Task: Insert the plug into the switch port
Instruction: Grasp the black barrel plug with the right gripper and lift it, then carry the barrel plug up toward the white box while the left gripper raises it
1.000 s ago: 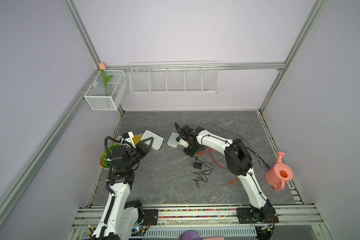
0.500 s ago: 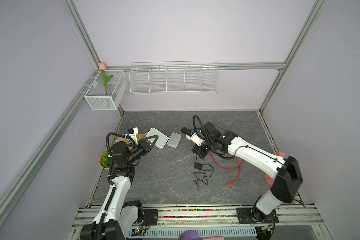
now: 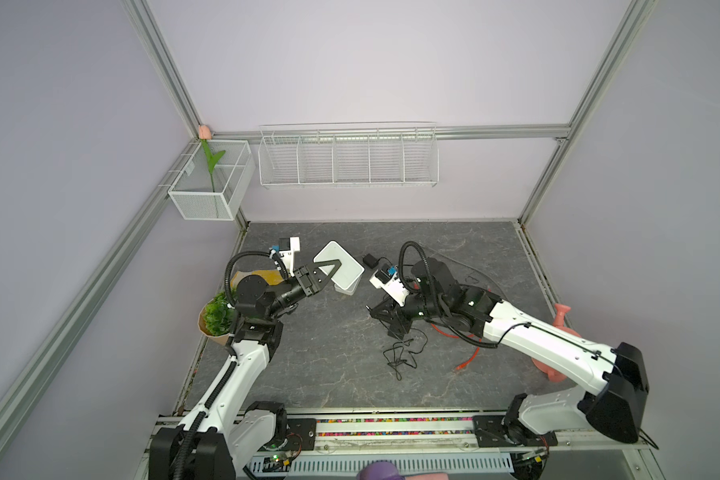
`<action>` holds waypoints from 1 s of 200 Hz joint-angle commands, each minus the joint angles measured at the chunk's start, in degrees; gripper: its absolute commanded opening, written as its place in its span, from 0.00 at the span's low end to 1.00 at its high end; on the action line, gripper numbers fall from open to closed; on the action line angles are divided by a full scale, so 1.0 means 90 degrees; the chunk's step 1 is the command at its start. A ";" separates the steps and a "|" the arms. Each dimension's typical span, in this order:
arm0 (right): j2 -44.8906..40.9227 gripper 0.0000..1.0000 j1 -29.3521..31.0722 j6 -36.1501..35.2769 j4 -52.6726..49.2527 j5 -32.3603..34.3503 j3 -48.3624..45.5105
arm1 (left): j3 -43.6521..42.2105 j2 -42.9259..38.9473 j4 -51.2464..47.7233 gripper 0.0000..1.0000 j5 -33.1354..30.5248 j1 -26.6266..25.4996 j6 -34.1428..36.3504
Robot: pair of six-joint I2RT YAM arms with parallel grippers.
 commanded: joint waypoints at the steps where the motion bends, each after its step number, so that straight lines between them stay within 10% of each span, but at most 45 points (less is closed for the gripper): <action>1: -0.0421 0.06 0.0059 0.0242 0.0536 -0.0260 -0.0130 | 0.0243 0.0019 0.0580 0.00 0.0274 -0.0033 -0.0291; 200: -0.0856 0.07 -0.0054 0.0313 -0.0257 -0.0198 0.1126 | -0.0011 0.0574 0.4681 0.00 0.0227 -0.0209 -0.4713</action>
